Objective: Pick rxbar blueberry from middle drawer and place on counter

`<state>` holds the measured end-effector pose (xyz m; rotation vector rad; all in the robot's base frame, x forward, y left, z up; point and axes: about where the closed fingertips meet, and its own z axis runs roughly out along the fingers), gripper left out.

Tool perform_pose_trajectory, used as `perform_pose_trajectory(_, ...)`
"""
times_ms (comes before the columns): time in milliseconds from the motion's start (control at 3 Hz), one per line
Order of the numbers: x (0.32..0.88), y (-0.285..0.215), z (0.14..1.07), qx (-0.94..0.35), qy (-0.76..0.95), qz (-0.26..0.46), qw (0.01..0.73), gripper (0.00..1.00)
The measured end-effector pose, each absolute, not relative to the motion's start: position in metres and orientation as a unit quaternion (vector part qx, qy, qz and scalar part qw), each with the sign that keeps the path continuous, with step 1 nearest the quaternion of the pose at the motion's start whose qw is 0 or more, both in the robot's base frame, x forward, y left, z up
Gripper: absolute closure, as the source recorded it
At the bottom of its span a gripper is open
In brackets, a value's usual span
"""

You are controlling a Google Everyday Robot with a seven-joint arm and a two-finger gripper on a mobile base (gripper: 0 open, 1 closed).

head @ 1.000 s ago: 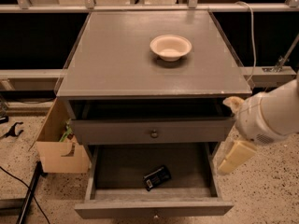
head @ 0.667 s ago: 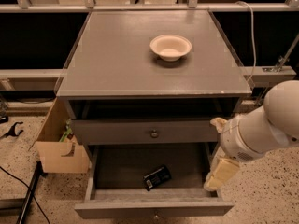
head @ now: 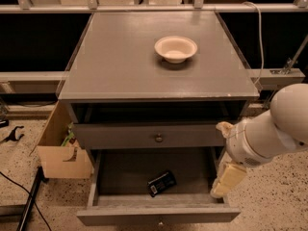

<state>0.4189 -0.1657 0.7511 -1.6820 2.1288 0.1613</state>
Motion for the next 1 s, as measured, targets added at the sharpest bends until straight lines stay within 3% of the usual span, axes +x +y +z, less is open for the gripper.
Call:
perform_pose_trajectory(667,0.426,-0.156,0.679,-0.618,0.757,0.103,0.184,0.00)
perform_pose_trajectory(1000,0.433,-0.147,0.638,-0.615,0.745,0.141,0.217,0.00)
